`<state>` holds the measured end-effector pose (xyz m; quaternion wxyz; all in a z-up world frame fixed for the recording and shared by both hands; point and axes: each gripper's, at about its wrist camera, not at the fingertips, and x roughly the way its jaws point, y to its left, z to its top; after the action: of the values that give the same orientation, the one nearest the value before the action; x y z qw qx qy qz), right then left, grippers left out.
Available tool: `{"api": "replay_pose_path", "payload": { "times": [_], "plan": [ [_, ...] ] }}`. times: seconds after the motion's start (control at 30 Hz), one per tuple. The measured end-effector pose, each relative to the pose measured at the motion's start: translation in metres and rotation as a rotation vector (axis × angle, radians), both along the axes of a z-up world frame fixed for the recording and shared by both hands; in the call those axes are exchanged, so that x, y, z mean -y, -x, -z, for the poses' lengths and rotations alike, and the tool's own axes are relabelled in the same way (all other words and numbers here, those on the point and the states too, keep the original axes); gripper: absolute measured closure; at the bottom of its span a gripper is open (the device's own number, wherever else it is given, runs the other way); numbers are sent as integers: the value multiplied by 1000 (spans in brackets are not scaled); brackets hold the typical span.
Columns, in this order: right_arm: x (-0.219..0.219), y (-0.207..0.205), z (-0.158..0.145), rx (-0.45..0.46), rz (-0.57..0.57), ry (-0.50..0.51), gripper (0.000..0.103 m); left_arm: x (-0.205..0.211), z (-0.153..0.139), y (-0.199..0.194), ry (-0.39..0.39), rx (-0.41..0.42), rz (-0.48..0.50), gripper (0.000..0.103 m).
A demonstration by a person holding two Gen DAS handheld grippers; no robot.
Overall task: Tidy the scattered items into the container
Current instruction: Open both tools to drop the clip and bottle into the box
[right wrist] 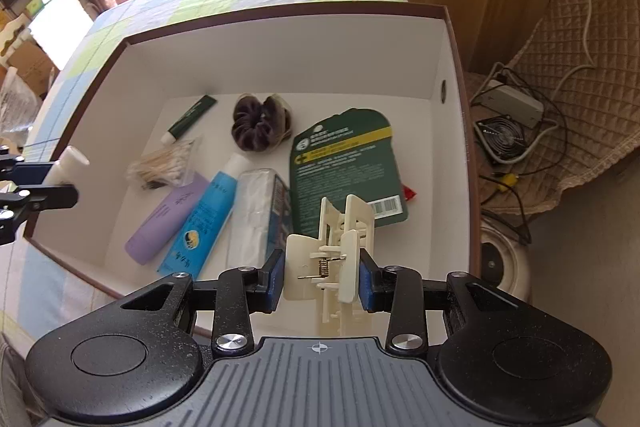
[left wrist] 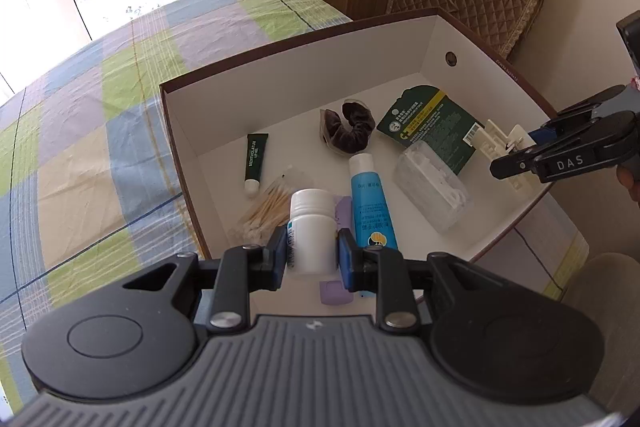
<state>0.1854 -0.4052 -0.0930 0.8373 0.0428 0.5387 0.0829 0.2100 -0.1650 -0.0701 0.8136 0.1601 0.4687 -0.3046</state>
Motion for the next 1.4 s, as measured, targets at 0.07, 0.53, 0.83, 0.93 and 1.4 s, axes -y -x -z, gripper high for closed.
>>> {"api": "replay_pose_path", "payload": {
  "times": [0.07, 0.53, 0.83, 0.93, 1.4],
  "plan": [
    [-1, 2, -1, 8, -8, -10, 39, 1, 2, 0, -4, -4, 0, 81],
    [7, 6, -4, 15, 24, -30, 39, 5, 16, -3, -41, -24, 5, 81],
    [8, 8, -5, 9, 16, -31, 39, 7, 23, -5, -75, -25, -2, 80],
    [7, 9, -5, 6, 15, -30, 39, 7, 24, -4, -83, -27, -9, 75],
    [4, 16, -11, 3, 16, -31, 39, 7, 21, -1, -95, -30, -30, 69]
  ]
}}
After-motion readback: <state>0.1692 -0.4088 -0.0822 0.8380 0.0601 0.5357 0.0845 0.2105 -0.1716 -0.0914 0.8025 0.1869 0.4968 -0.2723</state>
